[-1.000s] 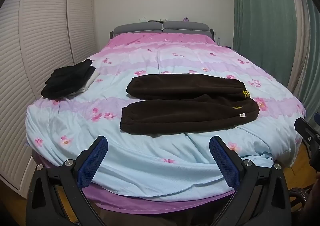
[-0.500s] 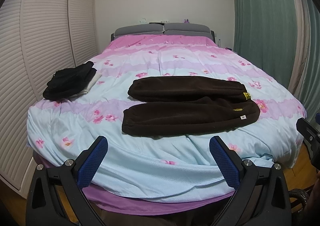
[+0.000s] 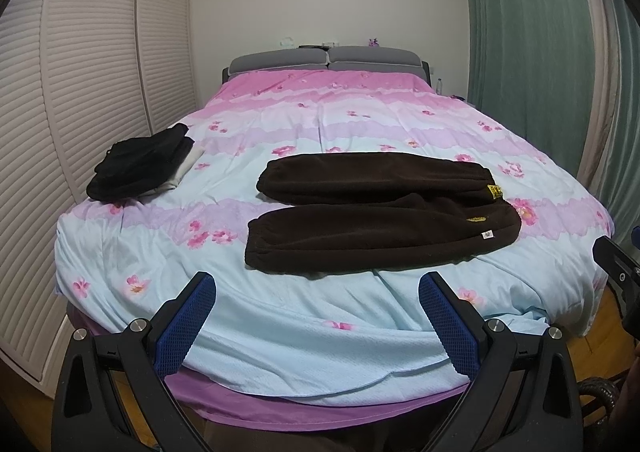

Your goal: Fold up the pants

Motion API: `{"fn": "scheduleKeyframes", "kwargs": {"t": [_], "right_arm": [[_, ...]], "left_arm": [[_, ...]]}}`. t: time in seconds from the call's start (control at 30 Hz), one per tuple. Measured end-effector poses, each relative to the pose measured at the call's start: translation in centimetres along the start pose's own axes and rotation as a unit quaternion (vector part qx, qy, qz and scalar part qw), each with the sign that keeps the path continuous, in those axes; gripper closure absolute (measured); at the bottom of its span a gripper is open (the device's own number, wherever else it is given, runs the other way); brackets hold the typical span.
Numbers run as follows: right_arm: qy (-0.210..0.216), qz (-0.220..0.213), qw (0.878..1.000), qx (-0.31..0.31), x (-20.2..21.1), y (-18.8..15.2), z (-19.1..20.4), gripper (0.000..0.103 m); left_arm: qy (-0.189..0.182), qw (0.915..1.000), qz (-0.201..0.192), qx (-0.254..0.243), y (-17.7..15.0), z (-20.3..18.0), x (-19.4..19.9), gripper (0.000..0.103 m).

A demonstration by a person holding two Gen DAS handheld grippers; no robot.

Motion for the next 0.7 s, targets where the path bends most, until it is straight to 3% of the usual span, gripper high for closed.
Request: {"fn": "scheduleKeyframes", "kwargs": {"t": [0.7], "right_arm": [[-0.002, -0.001, 1.0, -0.003, 0.16, -0.12, -0.34, 0.001]], "left_arm": [[0.002, 1.0, -0.004, -0.003, 0.01, 0.34, 0.35, 0.0]]}}
Point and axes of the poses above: each gripper's, at about its wrist camera, not at the fingertips, and x roughly against the way its jaws point, z to its left, y to its top, the point moved 3 cm from there along -x, roughly the way its jaws point, and after that the axes turned 14 degrees about -x, right-handed, at the moved point
